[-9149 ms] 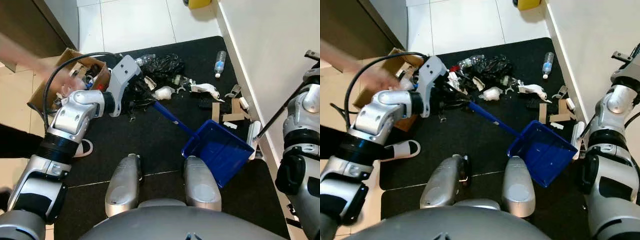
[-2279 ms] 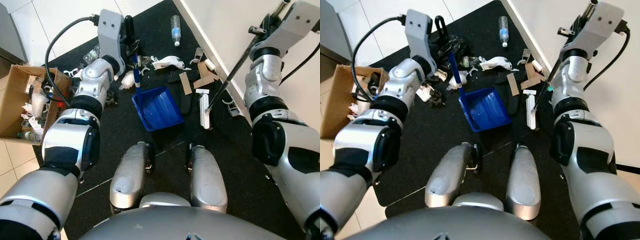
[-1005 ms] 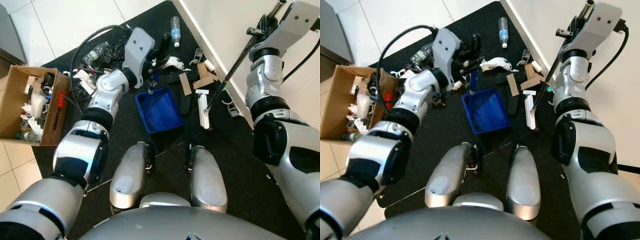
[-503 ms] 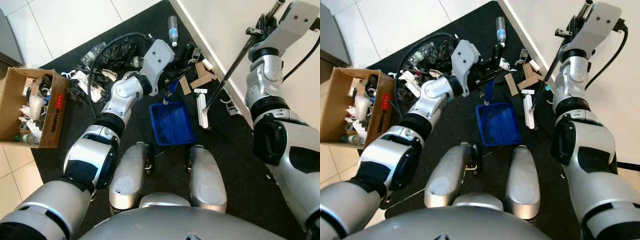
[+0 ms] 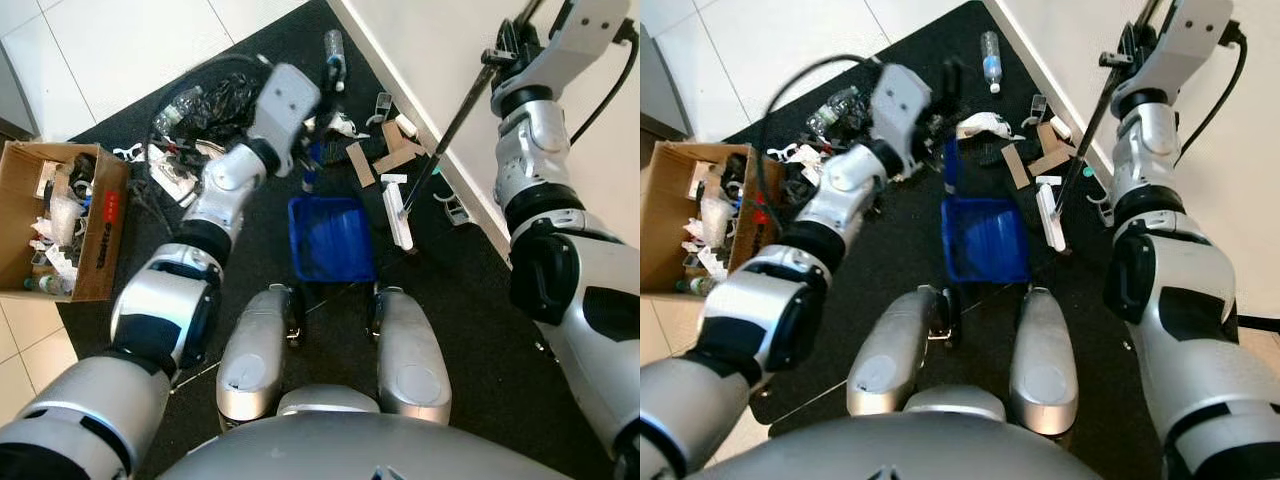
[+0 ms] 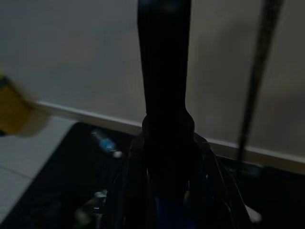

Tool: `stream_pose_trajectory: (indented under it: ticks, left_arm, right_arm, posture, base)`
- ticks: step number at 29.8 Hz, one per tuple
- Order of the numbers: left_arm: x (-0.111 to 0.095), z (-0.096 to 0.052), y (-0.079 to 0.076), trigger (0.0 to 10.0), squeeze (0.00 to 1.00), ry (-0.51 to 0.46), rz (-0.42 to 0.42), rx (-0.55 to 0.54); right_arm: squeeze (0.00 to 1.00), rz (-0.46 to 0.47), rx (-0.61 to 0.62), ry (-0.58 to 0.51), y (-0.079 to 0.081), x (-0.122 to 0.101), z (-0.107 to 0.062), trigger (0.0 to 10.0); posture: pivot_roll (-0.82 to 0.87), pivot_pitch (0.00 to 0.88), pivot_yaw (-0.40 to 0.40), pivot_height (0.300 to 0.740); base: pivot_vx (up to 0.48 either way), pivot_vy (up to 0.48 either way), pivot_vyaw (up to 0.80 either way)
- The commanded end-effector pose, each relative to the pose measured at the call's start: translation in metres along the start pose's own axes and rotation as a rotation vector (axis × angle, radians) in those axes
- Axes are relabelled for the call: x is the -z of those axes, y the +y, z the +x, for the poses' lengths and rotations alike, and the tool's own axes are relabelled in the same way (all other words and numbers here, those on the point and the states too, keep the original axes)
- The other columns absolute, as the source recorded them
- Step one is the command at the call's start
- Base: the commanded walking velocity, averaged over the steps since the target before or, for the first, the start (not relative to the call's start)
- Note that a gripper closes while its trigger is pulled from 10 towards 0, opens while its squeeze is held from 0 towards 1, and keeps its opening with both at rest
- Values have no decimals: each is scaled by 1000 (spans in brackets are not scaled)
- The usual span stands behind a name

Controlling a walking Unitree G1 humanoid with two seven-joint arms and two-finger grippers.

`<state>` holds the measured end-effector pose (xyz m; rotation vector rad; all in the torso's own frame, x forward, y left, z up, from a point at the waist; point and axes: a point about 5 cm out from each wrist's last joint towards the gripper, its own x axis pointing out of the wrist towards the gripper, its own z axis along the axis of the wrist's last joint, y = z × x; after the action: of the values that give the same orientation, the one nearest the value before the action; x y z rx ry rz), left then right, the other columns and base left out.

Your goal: Sweep floor

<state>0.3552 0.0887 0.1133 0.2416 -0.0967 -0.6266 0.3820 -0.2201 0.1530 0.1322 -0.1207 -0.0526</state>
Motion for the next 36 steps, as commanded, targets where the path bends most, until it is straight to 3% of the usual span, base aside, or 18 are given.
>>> stream_pose_trajectory:
  ticks: [1,8,13,17,36]
  left_arm:
    - [-7,-2,15,10000,67,-34,50,-80]
    - [-3,-2,13,10000,82,-17,58,-113]
    - [6,-5,10,10000,82,37,67,-122]
    - [13,-4,10,10000,86,82,-25,-194]
    - [3,10,17,10000,67,117,-182,-273]
  right_arm:
    - [0,44,-37,61,11,12,-1,10000]
    - [0,40,-90,78,22,12,2,10000]
    - [0,28,-67,64,18,6,4,10000]
    - [0,22,-59,55,15,2,5,10000]
    - [0,13,-54,45,11,0,5,10000]
  posture:
    - [125,246,93,740]
    - [126,254,89,740]
    - [126,259,84,740]
    - [120,261,82,740]
    - [79,259,97,740]
  base:
    - [0,0,0]
    - [0,0,0]
    - [0,0,0]
    - [0,0,0]
    - [0,0,0]
